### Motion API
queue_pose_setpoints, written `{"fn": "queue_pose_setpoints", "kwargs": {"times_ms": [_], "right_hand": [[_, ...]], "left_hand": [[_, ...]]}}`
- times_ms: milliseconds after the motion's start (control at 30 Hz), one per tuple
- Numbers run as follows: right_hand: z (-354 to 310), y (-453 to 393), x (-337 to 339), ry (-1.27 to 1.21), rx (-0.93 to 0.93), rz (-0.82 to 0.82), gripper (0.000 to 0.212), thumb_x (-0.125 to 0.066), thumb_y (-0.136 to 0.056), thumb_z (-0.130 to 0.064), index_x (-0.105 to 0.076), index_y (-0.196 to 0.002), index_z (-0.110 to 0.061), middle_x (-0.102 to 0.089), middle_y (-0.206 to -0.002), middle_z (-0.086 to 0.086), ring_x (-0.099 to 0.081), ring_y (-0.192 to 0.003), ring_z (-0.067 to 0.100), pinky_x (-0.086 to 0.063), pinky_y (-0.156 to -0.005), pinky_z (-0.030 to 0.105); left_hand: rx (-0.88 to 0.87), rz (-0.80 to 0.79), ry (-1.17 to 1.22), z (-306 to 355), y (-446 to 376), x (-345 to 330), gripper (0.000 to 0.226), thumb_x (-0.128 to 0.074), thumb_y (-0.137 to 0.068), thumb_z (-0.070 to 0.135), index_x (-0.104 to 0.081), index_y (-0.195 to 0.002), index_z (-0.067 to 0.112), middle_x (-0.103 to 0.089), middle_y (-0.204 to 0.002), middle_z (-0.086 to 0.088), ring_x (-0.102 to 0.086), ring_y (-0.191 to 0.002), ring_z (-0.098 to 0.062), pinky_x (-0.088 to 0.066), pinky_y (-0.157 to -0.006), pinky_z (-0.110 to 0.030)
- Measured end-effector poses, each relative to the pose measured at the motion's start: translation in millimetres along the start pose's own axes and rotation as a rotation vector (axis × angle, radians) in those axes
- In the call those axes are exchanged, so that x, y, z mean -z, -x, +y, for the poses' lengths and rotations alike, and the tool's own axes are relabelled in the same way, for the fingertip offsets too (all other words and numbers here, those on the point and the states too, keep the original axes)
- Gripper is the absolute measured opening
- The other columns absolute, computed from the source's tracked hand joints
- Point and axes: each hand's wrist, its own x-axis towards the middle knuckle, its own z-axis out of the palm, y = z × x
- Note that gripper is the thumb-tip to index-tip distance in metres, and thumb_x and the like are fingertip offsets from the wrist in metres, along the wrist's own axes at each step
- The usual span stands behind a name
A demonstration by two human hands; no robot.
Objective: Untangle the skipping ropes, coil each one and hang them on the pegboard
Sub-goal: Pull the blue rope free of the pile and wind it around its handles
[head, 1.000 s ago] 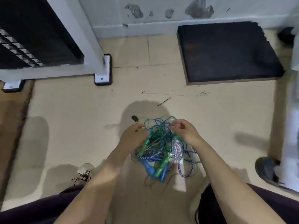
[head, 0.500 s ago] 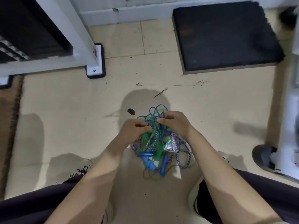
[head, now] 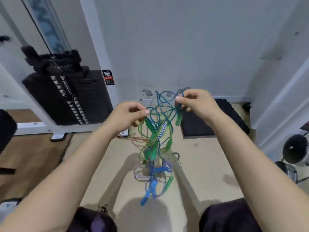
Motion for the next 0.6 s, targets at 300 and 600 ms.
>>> {"fn": "queue_pose_setpoints", "kwargs": {"times_ms": [300, 600], "right_hand": [[13.4, 25.7, 2.4, 0.097, -0.018, -0.019, 0.009, -0.075, -0.083, -0.012, -0.073, -0.074, -0.01, -0.064, -0.056, -0.005, -0.057, -0.049, 0.002, -0.046, -0.055, 0.019], [7.3, 25.9, -31.1, -0.173, -0.034, -0.099, 0.019, -0.073, -0.086, -0.013, -0.07, -0.08, 0.005, -0.067, -0.062, 0.008, -0.064, -0.057, 0.016, -0.055, -0.06, 0.025]], "left_hand": [[0.054, 0.127, 0.005, -10.5, 39.1, 12.9, 0.016, -0.075, -0.087, 0.015, -0.07, -0.074, 0.006, -0.072, -0.07, -0.006, -0.063, -0.065, -0.016, -0.052, -0.056, -0.028], [0.026, -0.062, -0.297, -42.0, 39.9, -25.0, 0.019, -0.079, -0.083, 0.021, -0.072, -0.1, 0.018, -0.07, -0.091, 0.002, -0.056, -0.074, -0.011, -0.044, -0.068, -0.018]]}}
